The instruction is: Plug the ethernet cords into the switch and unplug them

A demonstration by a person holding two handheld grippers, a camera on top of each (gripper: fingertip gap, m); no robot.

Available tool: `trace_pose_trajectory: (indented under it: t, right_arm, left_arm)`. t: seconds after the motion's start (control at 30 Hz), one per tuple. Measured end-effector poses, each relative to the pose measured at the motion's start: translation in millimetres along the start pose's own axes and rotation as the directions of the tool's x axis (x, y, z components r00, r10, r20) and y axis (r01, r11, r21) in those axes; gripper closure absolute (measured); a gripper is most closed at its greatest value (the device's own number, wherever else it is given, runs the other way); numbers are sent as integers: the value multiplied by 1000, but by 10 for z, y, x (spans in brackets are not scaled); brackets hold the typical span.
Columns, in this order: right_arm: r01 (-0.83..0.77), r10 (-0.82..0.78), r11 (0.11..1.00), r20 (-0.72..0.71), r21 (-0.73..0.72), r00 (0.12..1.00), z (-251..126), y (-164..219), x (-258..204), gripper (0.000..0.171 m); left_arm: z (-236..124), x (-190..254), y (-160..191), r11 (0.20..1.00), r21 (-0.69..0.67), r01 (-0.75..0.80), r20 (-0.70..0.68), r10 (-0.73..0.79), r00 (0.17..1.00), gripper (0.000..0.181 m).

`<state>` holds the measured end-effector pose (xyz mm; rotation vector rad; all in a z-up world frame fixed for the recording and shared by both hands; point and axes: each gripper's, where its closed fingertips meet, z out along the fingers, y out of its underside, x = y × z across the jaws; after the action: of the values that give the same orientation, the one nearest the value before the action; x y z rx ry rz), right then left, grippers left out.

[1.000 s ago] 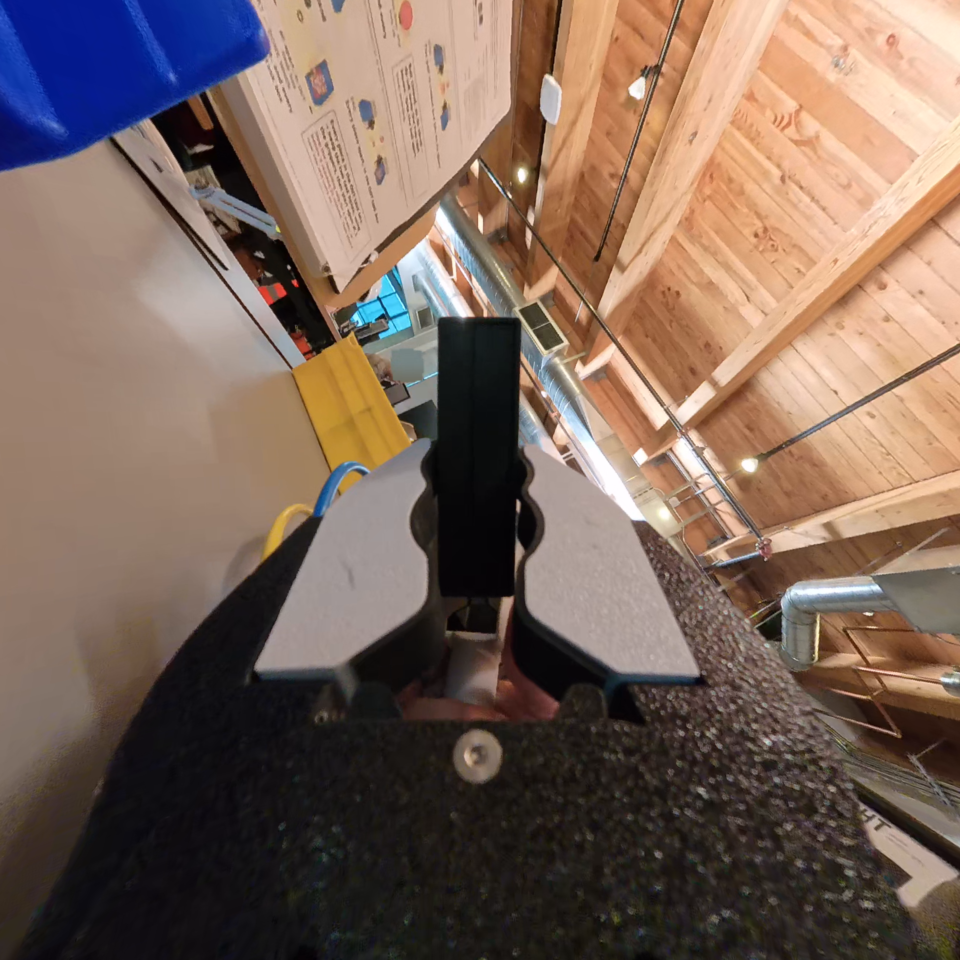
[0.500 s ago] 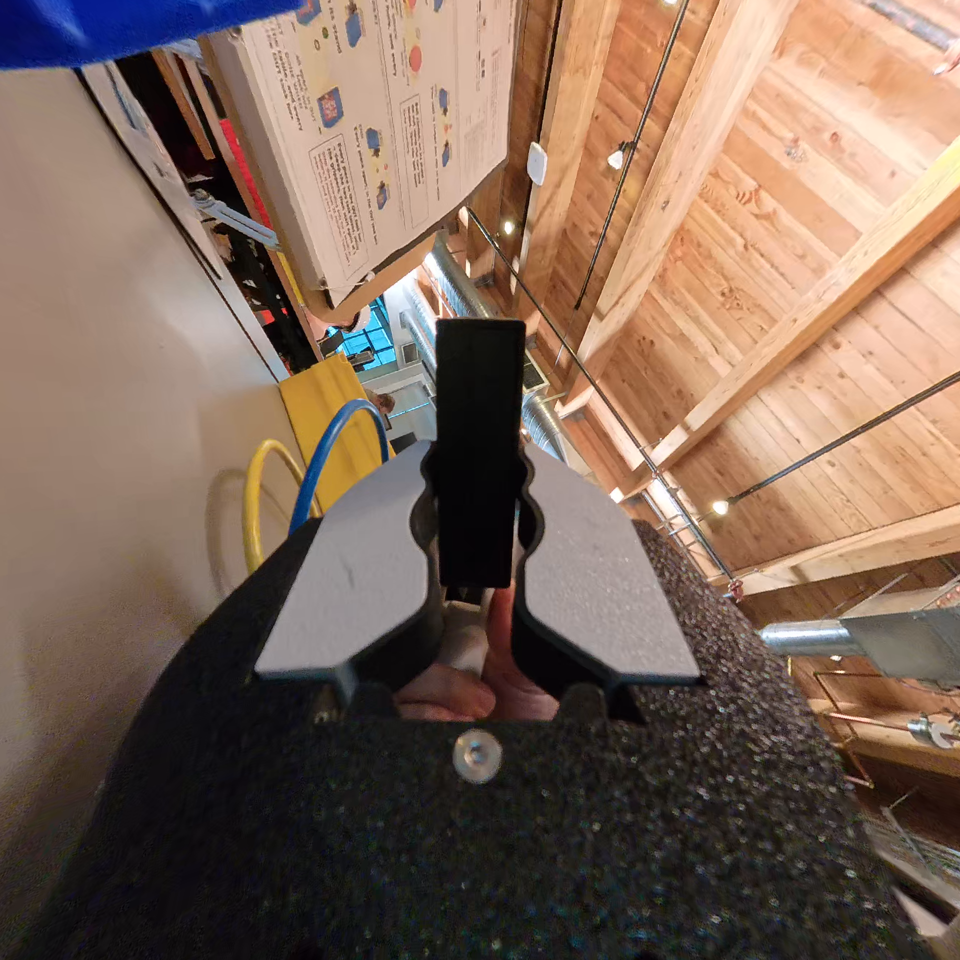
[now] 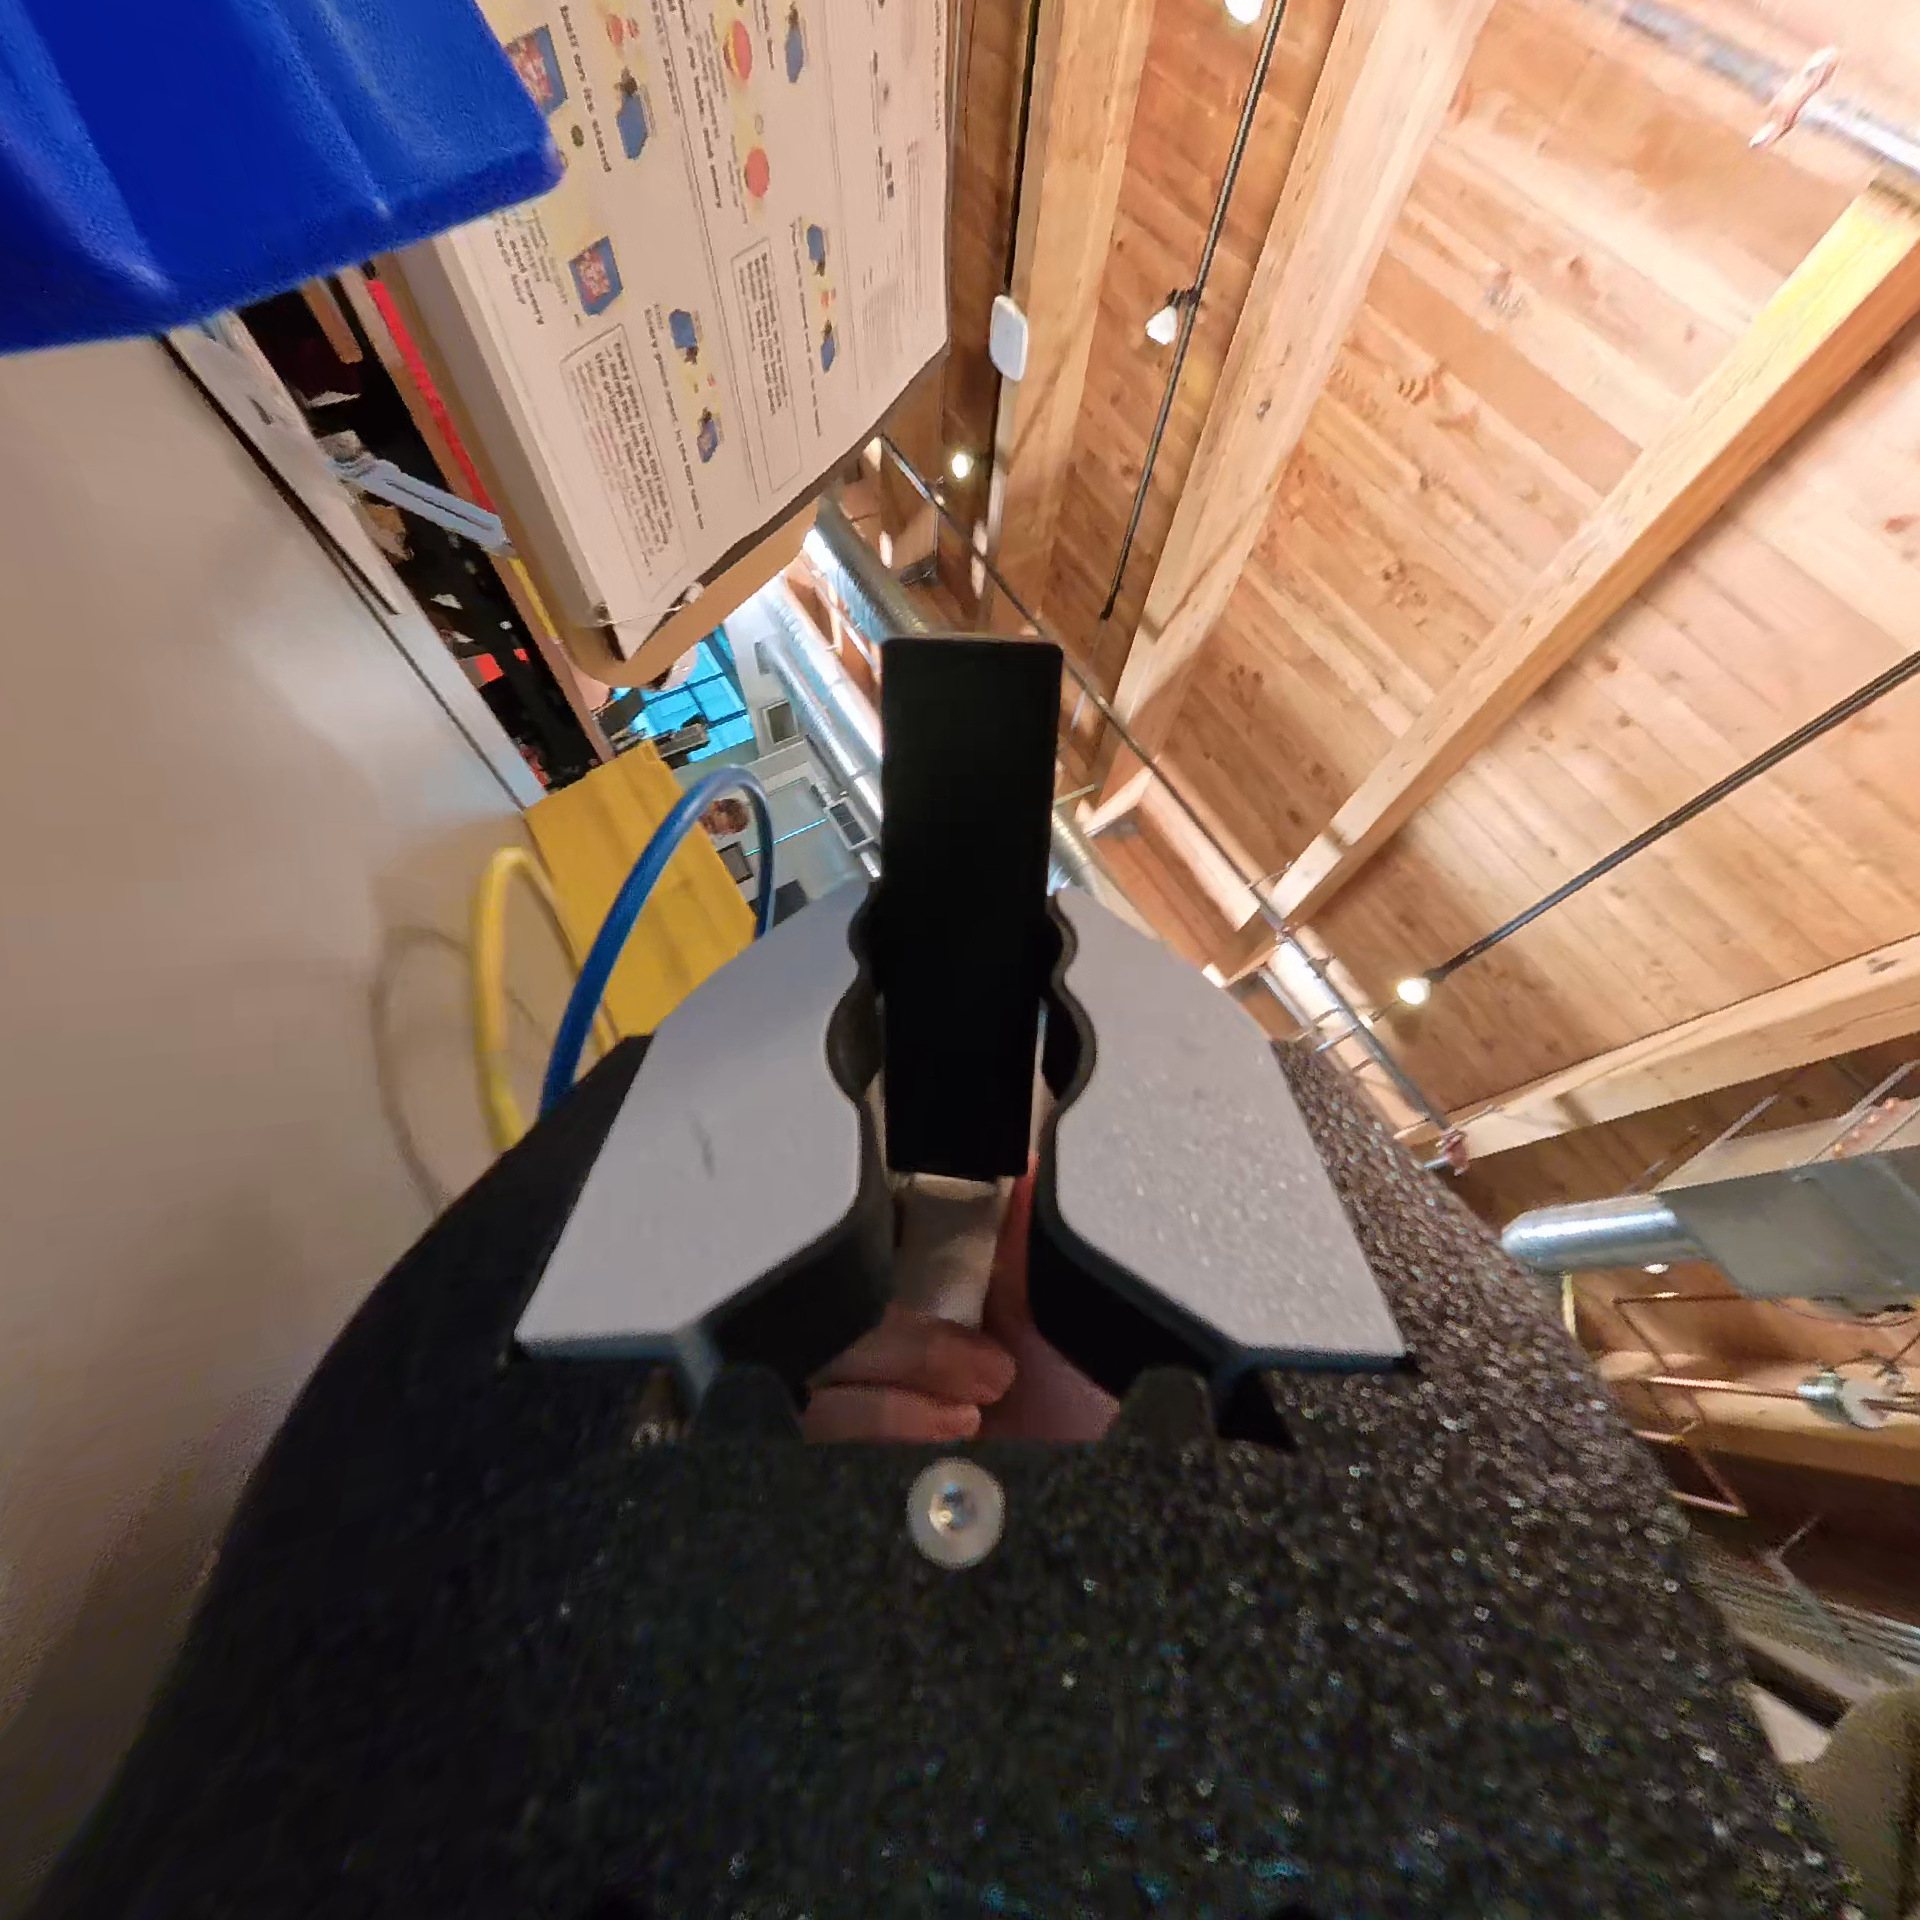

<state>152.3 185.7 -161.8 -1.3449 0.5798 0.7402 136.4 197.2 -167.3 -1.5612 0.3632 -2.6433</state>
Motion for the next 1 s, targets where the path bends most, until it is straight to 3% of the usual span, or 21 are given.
trace_pose_trajectory:
  t: [0.43,0.5,0.7,0.8,1.0]
  right_arm:
    - [-130,136,976,-19,176,991,-102,72,68,151]
    - [-117,121,977,-11,178,993,-91,62,49,157]
    - [-126,135,971,-32,204,990,-110,30,103,149]
    - [-168,171,966,1,198,985,-110,34,73,157]
    - [-79,87,984,-43,157,995,-111,49,81,157]
  left_arm:
    - [-19,-32,-34,1000,21,-13,37,12,999,154]
    - [-19,-38,-29,1000,20,-16,40,15,999,154]
    - [3,-49,34,1000,-8,-13,36,13,999,154]
    - [7,-58,51,1000,-10,-18,43,18,999,154]
    - [-2,-83,54,1000,2,10,39,-10,999,155]
